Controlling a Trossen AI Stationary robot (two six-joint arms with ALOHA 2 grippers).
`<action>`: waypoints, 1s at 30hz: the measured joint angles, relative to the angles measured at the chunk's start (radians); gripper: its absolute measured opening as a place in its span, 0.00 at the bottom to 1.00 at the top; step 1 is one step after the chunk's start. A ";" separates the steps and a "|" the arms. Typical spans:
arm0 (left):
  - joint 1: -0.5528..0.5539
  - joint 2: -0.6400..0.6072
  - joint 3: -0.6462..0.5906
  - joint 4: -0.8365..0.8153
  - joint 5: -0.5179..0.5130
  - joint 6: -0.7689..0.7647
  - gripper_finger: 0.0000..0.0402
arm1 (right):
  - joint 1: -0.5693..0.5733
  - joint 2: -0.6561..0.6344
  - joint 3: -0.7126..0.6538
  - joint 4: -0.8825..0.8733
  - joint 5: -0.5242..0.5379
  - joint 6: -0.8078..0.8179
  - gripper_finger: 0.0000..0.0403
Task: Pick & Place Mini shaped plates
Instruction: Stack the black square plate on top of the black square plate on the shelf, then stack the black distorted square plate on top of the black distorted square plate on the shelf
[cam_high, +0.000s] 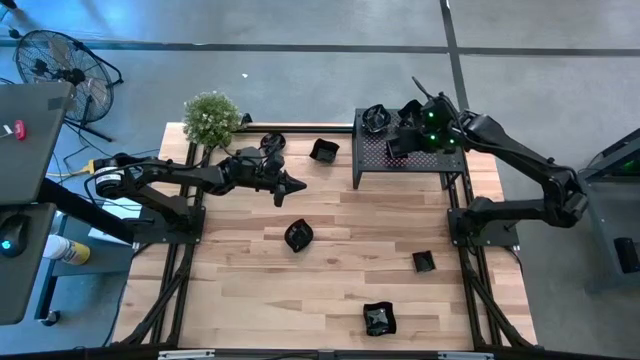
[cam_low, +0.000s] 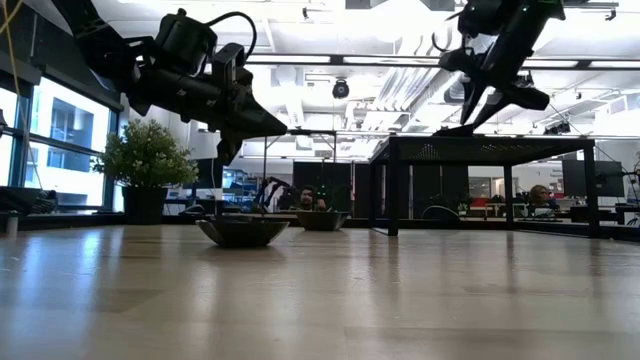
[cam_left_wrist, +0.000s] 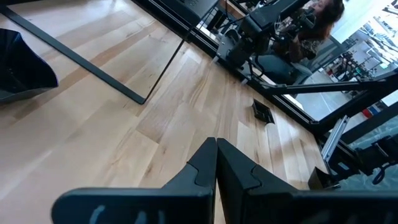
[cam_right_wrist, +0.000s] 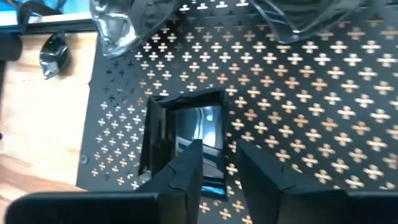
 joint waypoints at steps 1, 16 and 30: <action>0.000 0.000 0.000 0.000 0.000 0.000 0.00 | 0.000 0.005 0.000 0.007 -0.008 0.000 0.23; 0.000 0.000 0.000 0.000 0.002 -0.001 0.00 | 0.000 -0.020 0.000 0.015 0.001 0.105 0.01; 0.000 0.000 0.000 0.000 0.000 0.034 0.00 | 0.110 -0.052 0.006 0.029 -0.017 -0.005 0.09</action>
